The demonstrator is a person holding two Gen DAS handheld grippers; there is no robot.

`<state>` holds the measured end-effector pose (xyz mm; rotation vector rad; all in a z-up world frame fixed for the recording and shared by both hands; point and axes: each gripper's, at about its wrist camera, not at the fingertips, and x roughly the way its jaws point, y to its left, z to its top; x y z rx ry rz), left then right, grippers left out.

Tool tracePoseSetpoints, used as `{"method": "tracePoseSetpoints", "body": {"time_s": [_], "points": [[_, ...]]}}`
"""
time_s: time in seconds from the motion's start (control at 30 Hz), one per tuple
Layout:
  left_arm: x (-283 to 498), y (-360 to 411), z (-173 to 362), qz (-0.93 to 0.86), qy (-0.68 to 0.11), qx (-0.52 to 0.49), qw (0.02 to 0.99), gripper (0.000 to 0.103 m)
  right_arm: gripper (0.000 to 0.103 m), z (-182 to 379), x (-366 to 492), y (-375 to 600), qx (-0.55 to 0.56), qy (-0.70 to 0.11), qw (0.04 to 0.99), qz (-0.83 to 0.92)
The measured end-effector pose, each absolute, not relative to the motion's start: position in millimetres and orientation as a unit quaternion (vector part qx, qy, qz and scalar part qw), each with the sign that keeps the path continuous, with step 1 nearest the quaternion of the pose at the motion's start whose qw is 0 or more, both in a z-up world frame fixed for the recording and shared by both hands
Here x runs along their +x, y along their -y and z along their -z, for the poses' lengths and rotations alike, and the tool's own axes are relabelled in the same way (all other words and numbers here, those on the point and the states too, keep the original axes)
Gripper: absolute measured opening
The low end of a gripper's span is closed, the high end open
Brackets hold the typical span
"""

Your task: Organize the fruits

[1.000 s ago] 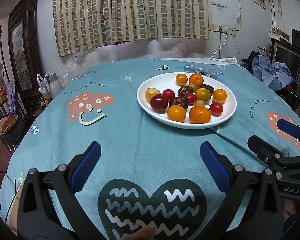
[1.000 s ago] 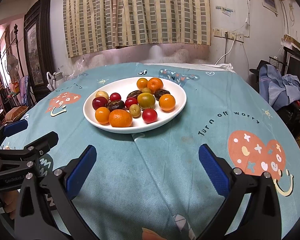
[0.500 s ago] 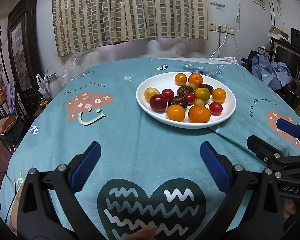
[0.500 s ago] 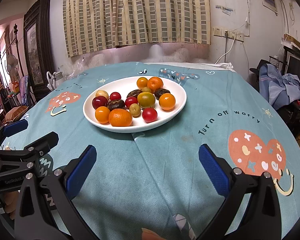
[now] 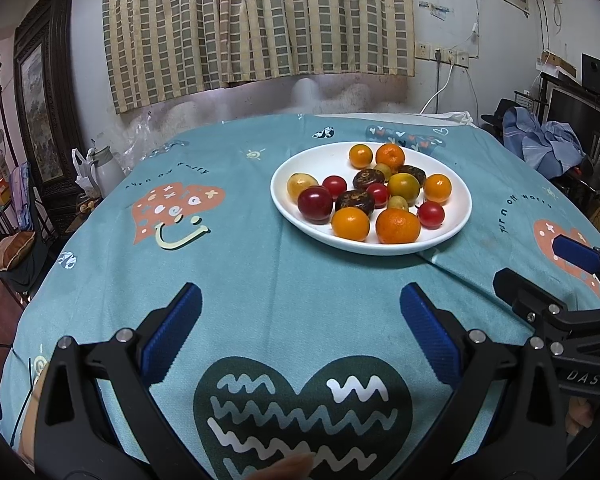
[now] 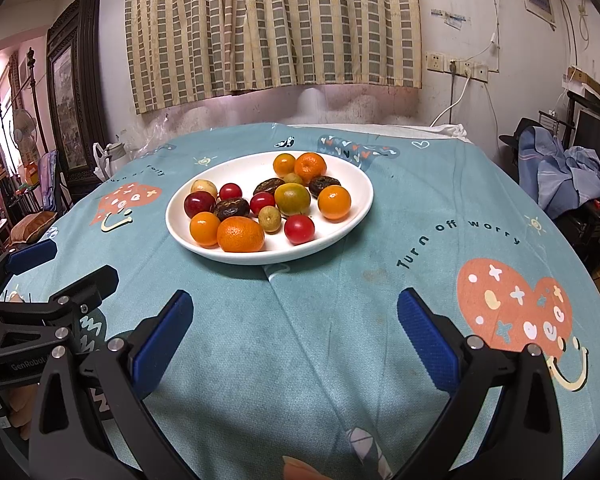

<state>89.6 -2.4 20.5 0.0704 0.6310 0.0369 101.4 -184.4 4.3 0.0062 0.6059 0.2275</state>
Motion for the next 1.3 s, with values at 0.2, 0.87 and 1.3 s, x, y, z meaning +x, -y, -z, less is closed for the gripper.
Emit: {"method": "tracePoseSetpoints", "body": {"time_s": [0.2, 0.87, 1.3], "points": [[89.4, 3.0, -19.8, -0.018, -0.311, 0.035, 0.95, 0.101, 0.102, -4.4, 101.2, 184.4, 0.003, -0.298, 0.948, -0.112], [90.3, 2.7, -20.6, -0.017, -0.312, 0.035, 0.949, 0.101, 0.102, -5.2, 101.4, 184.7, 0.003, -0.299, 0.948, -0.112], [85.0, 4.9, -17.3, -0.016, -0.305, 0.034, 0.952, 0.101, 0.102, -6.0, 102.0, 185.1, 0.004, -0.299, 0.948, -0.112]]}}
